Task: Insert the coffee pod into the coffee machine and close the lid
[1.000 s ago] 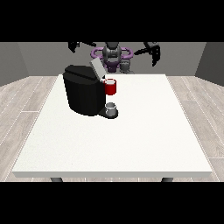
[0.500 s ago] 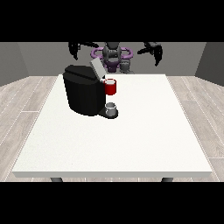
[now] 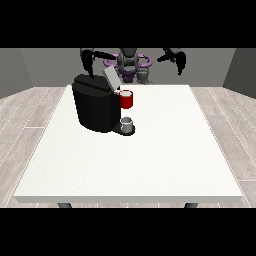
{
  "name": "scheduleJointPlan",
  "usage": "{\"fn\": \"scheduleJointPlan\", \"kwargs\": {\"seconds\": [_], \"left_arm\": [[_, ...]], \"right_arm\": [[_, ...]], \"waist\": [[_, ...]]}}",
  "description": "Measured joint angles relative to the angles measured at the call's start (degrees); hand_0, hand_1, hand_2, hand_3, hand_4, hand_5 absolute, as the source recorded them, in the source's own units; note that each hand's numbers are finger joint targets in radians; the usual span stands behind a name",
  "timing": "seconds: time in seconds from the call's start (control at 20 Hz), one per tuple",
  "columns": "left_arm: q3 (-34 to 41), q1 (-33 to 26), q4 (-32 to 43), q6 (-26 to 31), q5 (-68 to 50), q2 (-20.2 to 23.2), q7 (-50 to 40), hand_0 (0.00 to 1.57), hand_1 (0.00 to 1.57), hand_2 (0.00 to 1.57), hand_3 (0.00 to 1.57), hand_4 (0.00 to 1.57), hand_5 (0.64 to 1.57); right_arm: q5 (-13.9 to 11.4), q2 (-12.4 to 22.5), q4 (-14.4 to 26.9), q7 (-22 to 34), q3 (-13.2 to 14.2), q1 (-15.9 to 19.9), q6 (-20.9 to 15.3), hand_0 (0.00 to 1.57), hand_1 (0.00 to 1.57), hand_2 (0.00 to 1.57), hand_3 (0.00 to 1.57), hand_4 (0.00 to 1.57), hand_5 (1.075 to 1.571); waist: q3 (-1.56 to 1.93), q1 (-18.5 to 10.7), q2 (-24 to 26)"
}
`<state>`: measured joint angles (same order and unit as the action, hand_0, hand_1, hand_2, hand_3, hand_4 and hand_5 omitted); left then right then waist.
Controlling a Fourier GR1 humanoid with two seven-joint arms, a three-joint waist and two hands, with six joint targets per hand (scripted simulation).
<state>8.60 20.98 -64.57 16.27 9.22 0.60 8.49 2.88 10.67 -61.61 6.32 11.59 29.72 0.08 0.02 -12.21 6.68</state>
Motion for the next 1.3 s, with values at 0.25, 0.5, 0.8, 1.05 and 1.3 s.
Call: {"fn": "scheduleJointPlan", "kwargs": {"seconds": [0.25, 0.5, 0.8, 1.05, 1.3], "left_arm": [[-2.01, -2.73, -7.09, -1.1, -1.02, -0.17, -1.95, 0.0, 0.0, 0.0, 0.0, 0.37, 1.571], [-2.04, -5.67, -11.69, -0.74, -2.39, 1.13, -1.98, 0.0, 0.0, 0.0, 0.0, 0.37, 1.571], [-1.15, -6.64, -15.29, -1.23, -3.85, 2.83, -3.25, 0.0, 0.0, 0.0, 0.0, 0.31, 1.571], [-1.29, -7.09, -17.1, -2.4, -3.35, 3.56, -3.73, 0.0, 0.0, 0.0, 0.0, 0.35, 1.571], [-0.86, -6.03, -15.83, -2.42, -3.4, 4.36, -2.97, 0.0, 0.0, 0.0, 0.0, 0.34, 1.571]], "right_arm": [[-0.53, -0.75, 2.45, -1.93, -1.1, 2.27, 0.02, 0.0, 0.0, 0.0, 0.0, 0.0, 1.571], [-1.22, -0.98, 3.59, -3.39, -2.48, 4.84, 0.67, 0.0, 0.0, 0.0, 0.0, 0.0, 1.571], [-1.4, -1.11, 4.79, -3.06, -3.33, 8.77, 1.22, 0.0, 0.0, 0.0, 0.0, 0.2, 1.571], [-2.98, -1.0, 5.48, -4.23, -4.34, 10.91, 0.5, 0.0, 0.0, 0.0, 0.0, 0.16, 1.571], [-4.22, -0.26, 5.2, -0.64, -5.22, 14.71, -0.03, 0.0, 0.0, 0.0, 0.0, 0.11, 1.571]], "waist": [[-0.01, -0.03, -2.63], [-0.07, 0.99, -4.96], [-0.04, 2.29, -7.48], [-0.01, 2.52, -9.06], [0.29, 2.52, -11.09]]}}
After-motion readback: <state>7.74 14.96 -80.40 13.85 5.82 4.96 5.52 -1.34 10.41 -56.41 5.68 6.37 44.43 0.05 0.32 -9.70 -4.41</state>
